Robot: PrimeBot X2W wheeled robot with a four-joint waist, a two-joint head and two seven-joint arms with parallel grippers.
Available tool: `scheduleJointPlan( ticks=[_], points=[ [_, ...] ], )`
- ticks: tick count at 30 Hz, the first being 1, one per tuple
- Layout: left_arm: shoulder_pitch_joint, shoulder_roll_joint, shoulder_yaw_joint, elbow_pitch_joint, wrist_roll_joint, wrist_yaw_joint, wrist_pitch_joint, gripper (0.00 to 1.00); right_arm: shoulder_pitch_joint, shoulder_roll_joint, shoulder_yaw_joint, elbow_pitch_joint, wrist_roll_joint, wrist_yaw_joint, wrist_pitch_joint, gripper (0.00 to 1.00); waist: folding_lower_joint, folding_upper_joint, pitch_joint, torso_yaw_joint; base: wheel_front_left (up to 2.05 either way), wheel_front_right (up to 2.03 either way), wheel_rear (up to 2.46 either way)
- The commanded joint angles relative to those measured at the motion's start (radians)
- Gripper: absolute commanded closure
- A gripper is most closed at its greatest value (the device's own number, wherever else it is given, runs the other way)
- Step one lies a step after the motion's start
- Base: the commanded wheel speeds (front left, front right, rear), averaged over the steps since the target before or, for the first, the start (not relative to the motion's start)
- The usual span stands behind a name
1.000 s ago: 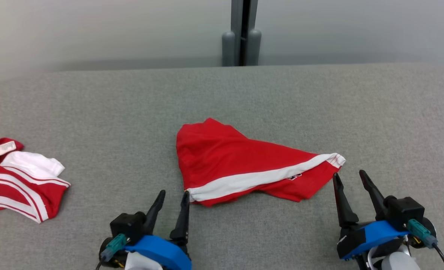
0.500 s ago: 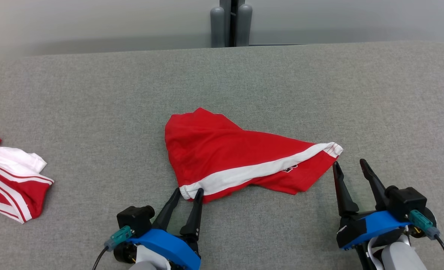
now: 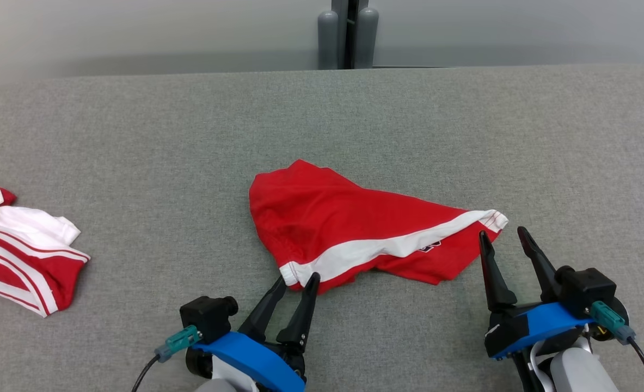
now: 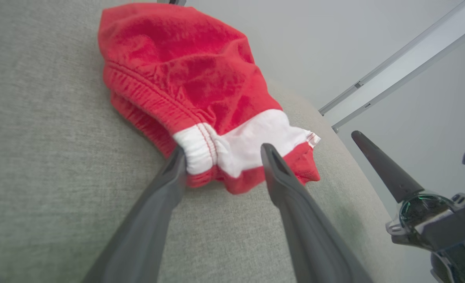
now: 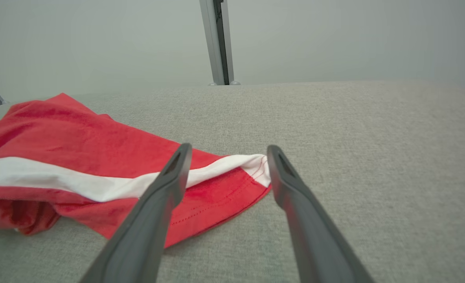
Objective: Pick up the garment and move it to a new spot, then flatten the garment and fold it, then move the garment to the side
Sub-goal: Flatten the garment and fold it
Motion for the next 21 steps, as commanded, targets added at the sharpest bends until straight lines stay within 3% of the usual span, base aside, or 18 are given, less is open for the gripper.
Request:
scheduleJointPlan(
  ticks=[1, 3, 7, 12, 21],
  points=[
    [-0.009, 0.013, 0.001, -0.011, -0.007, -0.001, 0.000, 0.06, -0.006, -0.001, 0.000, -0.003, 0.005, 0.000, -0.004, 0.00, -0.0001, -0.0001, -0.002, 0.002, 0.00, 0.00, 0.00],
    [-0.003, 0.021, -0.005, -0.023, -0.012, -0.001, 0.000, 0.29, -0.003, -0.001, 0.002, -0.004, 0.008, 0.000, -0.004, 0.00, -0.0001, -0.0001, -0.003, 0.005, 0.00, 0.00, 0.00],
    [0.000, 0.030, -0.011, -0.040, -0.011, -0.001, 0.000, 1.00, -0.003, -0.001, 0.008, -0.003, 0.011, 0.000, -0.004, 0.00, -0.0001, -0.0001, -0.003, 0.007, 0.00, 0.00, 0.00],
    [-0.014, 0.031, 0.008, -0.046, 0.017, -0.001, 0.000, 1.00, -0.010, -0.001, 0.003, 0.000, 0.008, 0.000, -0.004, 0.00, -0.0001, -0.0001, 0.001, 0.008, 0.00, 0.00, 0.00],
    [0.022, 0.015, 0.084, -0.034, 0.088, -0.001, 0.000, 1.00, -0.039, 0.000, -0.098, 0.076, -0.028, 0.000, -0.004, 0.00, -0.0001, -0.0001, 0.013, 0.042, 0.00, 0.00, 0.00]
  ],
)
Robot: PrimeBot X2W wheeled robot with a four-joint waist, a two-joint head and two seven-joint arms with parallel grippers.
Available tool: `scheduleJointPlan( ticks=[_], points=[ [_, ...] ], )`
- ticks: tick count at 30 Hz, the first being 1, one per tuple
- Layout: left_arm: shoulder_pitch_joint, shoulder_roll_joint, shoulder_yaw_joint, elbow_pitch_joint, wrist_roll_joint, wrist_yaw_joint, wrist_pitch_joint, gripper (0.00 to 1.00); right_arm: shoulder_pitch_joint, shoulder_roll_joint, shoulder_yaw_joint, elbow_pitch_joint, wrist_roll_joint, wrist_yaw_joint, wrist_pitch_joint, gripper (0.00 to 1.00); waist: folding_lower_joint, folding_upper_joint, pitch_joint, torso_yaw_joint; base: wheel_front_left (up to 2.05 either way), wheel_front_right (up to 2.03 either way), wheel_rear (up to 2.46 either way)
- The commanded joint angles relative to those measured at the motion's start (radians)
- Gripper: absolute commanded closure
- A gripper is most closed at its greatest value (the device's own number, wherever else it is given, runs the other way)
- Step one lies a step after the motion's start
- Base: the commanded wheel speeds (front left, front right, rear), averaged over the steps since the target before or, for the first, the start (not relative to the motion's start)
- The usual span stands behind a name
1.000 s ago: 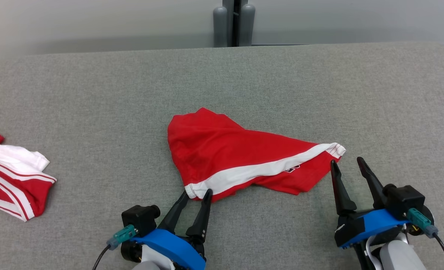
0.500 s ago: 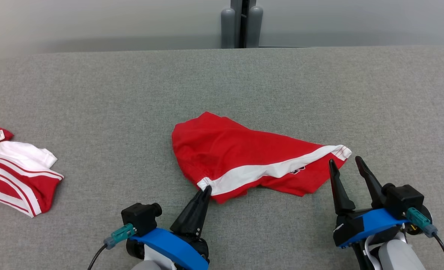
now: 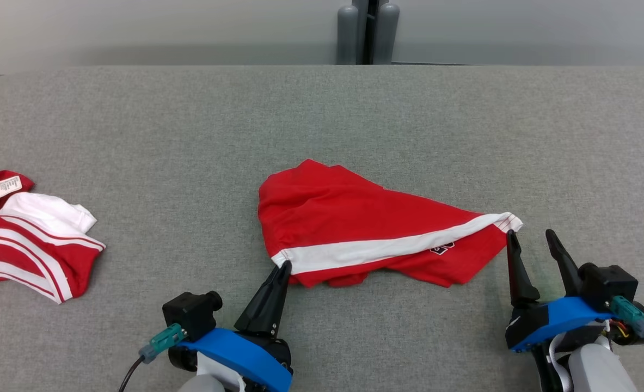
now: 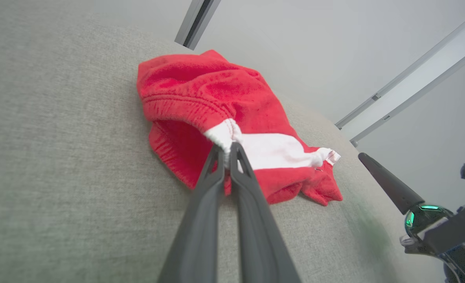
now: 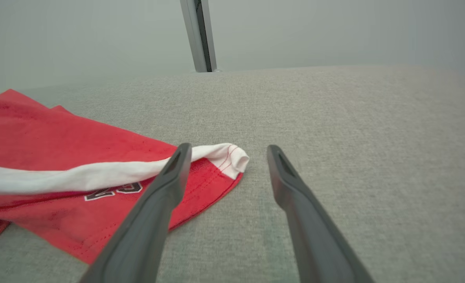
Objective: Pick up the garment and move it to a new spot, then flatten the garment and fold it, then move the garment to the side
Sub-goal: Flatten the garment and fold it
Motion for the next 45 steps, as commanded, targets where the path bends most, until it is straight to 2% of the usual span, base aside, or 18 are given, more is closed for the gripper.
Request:
scheduleJointPlan(
  ticks=[1, 15, 16, 18, 25, 28, 33, 39, 40, 41, 45],
  points=[
    [0.012, 0.009, 0.012, 0.004, 0.012, -0.001, 0.000, 1.00, -0.032, 0.000, -0.018, 0.037, -0.008, 0.000, -0.004, 0.00, 0.0000, 0.0000, 0.010, 0.012, 0.00, 0.00, 0.00],
    [-0.022, 0.007, 0.002, 0.006, 0.026, -0.001, 0.000, 1.00, -0.149, -0.001, -0.041, 0.198, -0.062, 0.000, -0.004, 0.00, 0.0000, 0.0000, 0.052, 0.039, 0.00, 0.00, 0.00],
    [-0.023, 0.008, 0.000, 0.007, 0.025, -0.001, 0.000, 1.00, -0.154, -0.001, -0.037, 0.210, -0.063, 0.000, -0.004, 0.42, 0.0000, 0.0000, 0.053, 0.040, 0.00, 0.00, 0.00],
    [-0.027, 0.011, -0.003, 0.009, 0.021, -0.001, 0.000, 1.00, -0.163, -0.001, -0.033, 0.224, -0.066, 0.000, -0.004, 1.00, 0.0000, 0.0000, 0.053, 0.042, 0.00, 0.00, 0.00],
    [-0.040, 0.017, 0.006, -0.010, 0.016, -0.001, 0.000, 1.00, -0.154, -0.001, -0.032, 0.166, -0.042, 0.000, -0.004, 1.00, 0.0000, 0.0000, 0.015, 0.050, 0.00, 0.00, 0.00],
    [-0.061, 0.025, 0.006, -0.056, 0.019, -0.001, -0.001, 1.00, -0.143, -0.001, -0.034, 0.088, -0.033, 0.000, -0.004, 1.00, 0.0000, 0.0000, -0.013, 0.049, 0.00, 0.00, 0.00],
    [-0.138, 0.075, 0.010, -0.151, 0.013, -0.001, -0.001, 1.00, -0.137, -0.022, -0.024, -0.065, 0.006, 0.000, -0.004, 1.00, 0.0000, 0.0000, -0.069, 0.039, 0.00, 0.00, 0.00],
    [-0.291, 0.192, 0.000, -0.252, 0.026, -0.001, -0.001, 1.00, -0.186, -0.087, -0.001, -0.255, 0.064, 0.000, -0.004, 1.00, 0.0000, 0.0000, -0.129, 0.013, 0.00, 0.00, 0.00],
    [-0.291, 0.192, 0.000, -0.252, 0.026, -0.001, -0.001, 1.00, -0.186, -0.087, -0.001, -0.255, 0.064, 0.000, -0.004, 1.00, 0.0000, 0.0000, -0.129, 0.013, 0.00, 0.00, 0.00],
    [-0.347, 0.234, -0.001, -0.276, 0.009, -0.001, -0.001, 1.00, -0.209, -0.114, 0.008, -0.305, 0.088, 0.000, -0.004, 1.00, 0.0000, 0.0000, -0.142, 0.006, 0.00, 0.00, 0.00],
    [-0.457, 0.310, -0.015, -0.311, -0.043, -0.001, -0.001, 1.00, -0.269, -0.159, 0.035, -0.373, 0.132, 0.000, -0.004, 1.00, 0.0000, 0.0000, -0.151, -0.007, 0.00, 0.00, 0.00]
  ],
)
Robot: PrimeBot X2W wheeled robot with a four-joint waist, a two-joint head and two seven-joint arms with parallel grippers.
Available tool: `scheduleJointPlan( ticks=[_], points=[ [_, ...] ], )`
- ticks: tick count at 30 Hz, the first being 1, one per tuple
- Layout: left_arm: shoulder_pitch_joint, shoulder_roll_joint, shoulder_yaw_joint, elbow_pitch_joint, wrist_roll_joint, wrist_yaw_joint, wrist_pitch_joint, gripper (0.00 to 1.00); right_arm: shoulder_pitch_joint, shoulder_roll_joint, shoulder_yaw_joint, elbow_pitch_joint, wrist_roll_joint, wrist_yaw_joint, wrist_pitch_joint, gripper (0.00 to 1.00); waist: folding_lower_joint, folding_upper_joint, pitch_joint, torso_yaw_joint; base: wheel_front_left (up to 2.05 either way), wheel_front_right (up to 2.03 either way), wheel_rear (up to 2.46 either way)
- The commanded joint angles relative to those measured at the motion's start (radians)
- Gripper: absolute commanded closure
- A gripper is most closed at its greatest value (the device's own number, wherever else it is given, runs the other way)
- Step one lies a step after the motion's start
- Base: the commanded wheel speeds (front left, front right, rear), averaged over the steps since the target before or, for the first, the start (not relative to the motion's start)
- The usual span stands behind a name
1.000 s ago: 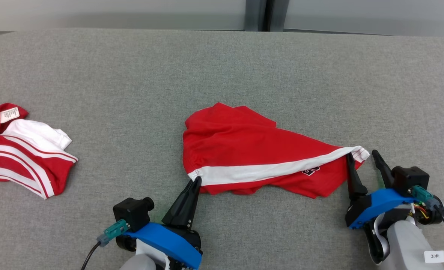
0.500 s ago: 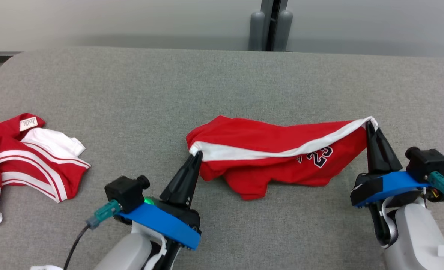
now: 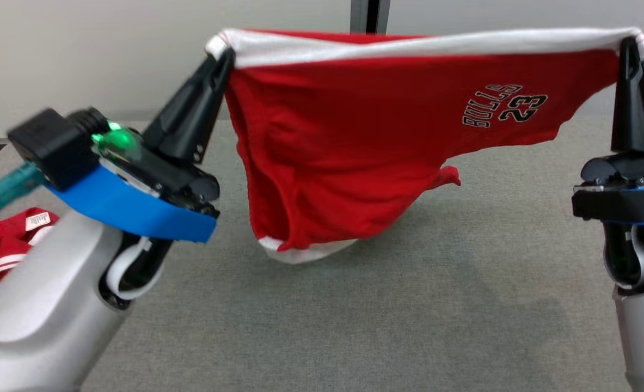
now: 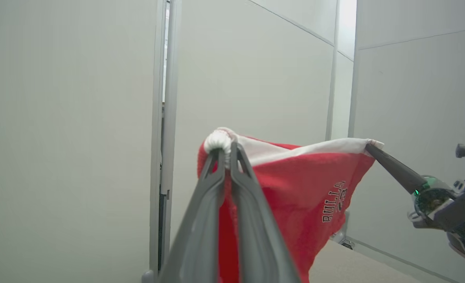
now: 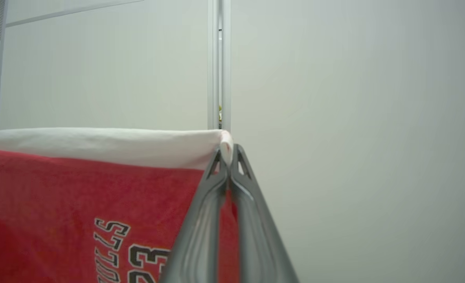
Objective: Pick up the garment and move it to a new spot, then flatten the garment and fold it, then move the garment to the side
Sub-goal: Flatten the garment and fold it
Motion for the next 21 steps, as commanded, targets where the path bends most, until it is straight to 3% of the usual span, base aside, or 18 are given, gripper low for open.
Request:
scheduleJointPlan(
  ticks=[1, 9, 15, 21],
  points=[
    [-0.030, 0.017, 0.000, -0.008, -0.021, -0.001, -0.003, 1.00, -0.027, -0.015, 0.014, -0.011, 0.012, 0.000, -0.004, 1.00, 0.0002, -0.0001, -0.004, -0.008, 0.00, 0.00, 0.00],
    [-0.201, 0.094, -0.050, 0.032, -0.124, -0.001, 0.026, 1.00, -0.216, -0.086, 0.107, 0.025, 0.015, 0.000, 0.034, 1.00, 0.0002, -0.0001, 0.094, -0.031, 0.00, 0.00, 0.00],
    [-0.344, 0.073, -0.079, 0.123, -0.130, -0.001, 0.012, 1.00, -0.415, -0.059, 0.107, 0.173, -0.021, 0.000, 0.019, 1.00, 0.0002, -0.0001, 0.232, -0.048, 0.00, 0.00, 0.00],
    [-0.485, 0.007, -0.004, 0.179, -0.085, -0.001, -0.003, 1.00, -0.588, -0.015, 0.029, 0.264, -0.129, 0.000, -0.002, 1.00, 0.0002, -0.0001, 0.291, -0.061, 0.00, 0.00, 0.00]
  ],
)
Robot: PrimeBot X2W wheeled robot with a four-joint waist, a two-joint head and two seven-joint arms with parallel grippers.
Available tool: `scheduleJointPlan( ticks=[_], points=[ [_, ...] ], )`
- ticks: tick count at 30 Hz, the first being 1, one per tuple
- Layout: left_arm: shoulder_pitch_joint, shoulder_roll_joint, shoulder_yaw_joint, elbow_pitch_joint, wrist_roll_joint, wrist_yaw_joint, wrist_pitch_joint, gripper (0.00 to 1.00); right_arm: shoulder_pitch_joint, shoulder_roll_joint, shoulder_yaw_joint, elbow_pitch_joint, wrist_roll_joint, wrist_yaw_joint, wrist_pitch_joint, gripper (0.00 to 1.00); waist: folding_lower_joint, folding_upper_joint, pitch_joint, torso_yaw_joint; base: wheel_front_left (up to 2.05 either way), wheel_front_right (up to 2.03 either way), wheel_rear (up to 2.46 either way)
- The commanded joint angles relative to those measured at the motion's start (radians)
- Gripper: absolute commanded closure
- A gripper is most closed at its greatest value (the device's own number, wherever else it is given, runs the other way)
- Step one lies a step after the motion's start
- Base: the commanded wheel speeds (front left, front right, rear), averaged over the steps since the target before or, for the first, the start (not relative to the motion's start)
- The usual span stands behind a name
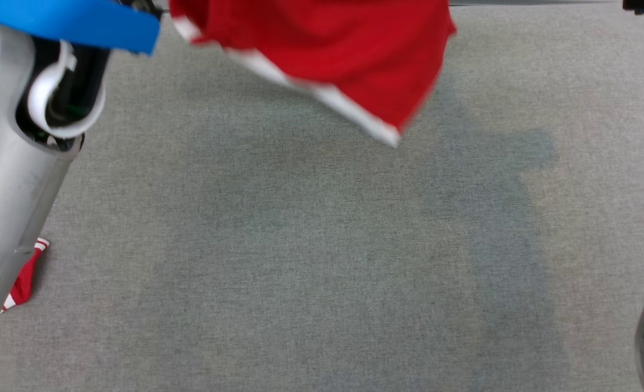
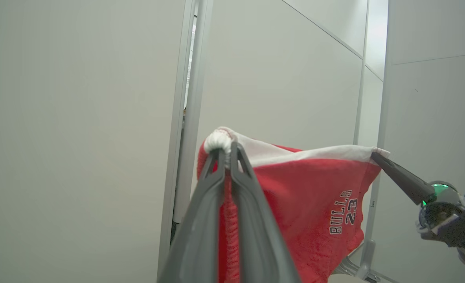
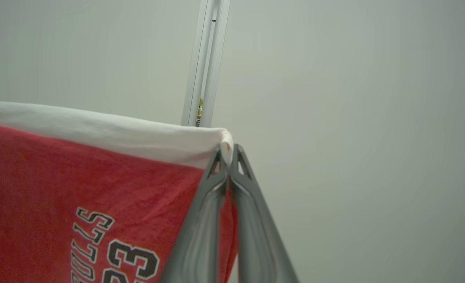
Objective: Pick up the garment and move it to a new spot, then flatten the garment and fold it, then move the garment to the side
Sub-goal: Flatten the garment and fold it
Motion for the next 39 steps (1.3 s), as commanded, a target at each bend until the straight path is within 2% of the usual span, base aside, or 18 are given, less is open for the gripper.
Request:
scheduleJointPlan(
  ticks=[1, 6, 11, 16, 24, 33, 39],
  points=[
    [-0.005, -0.013, 0.027, -0.001, 0.009, -0.001, -0.005, 1.00, -0.018, 0.015, -0.008, -0.010, -0.015, 0.000, -0.004, 1.00, -0.0003, 0.0000, 0.003, 0.000, 0.00, 0.00, 0.00],
    [0.108, -0.039, 0.078, -0.019, 0.039, -0.001, -0.005, 1.00, 0.086, 0.053, -0.018, -0.067, -0.016, 0.000, -0.005, 1.00, -0.0003, 0.0000, -0.026, -0.017, 0.00, 0.00, 0.00],
    [0.349, -0.075, 0.138, -0.002, 0.044, -0.001, -0.006, 1.00, 0.303, 0.062, -0.009, -0.091, 0.026, 0.000, -0.005, 1.00, -0.0003, 0.0000, -0.061, -0.015, 0.00, 0.00, 0.00],
    [0.632, -0.147, 0.127, 0.052, 0.036, -0.001, -0.006, 1.00, 0.554, 0.077, -0.003, -0.058, 0.074, 0.000, -0.005, 1.00, -0.0003, 0.0000, -0.103, -0.001, 0.00, 0.00, 0.00],
    [0.948, -0.261, 0.149, 0.105, 0.069, 0.001, -0.006, 1.00, 0.862, 0.118, -0.053, -0.026, 0.103, -0.001, -0.006, 1.00, -0.0003, 0.0000, -0.213, 0.022, 0.00, 0.00, 0.00],
    [1.137, -0.301, 0.200, 0.056, 0.122, 0.001, -0.006, 1.00, 1.039, 0.120, -0.072, -0.079, 0.102, -0.001, -0.006, 1.00, -0.0003, 0.0000, -0.295, 0.032, 0.00, 0.00, 0.00],
    [1.184, -0.297, 0.205, -0.004, 0.160, 0.001, -0.006, 1.00, 1.051, 0.101, -0.085, -0.137, 0.085, -0.001, -0.006, 1.00, -0.0003, 0.0000, -0.311, 0.044, 0.00, 0.00, 0.00]
  ],
)
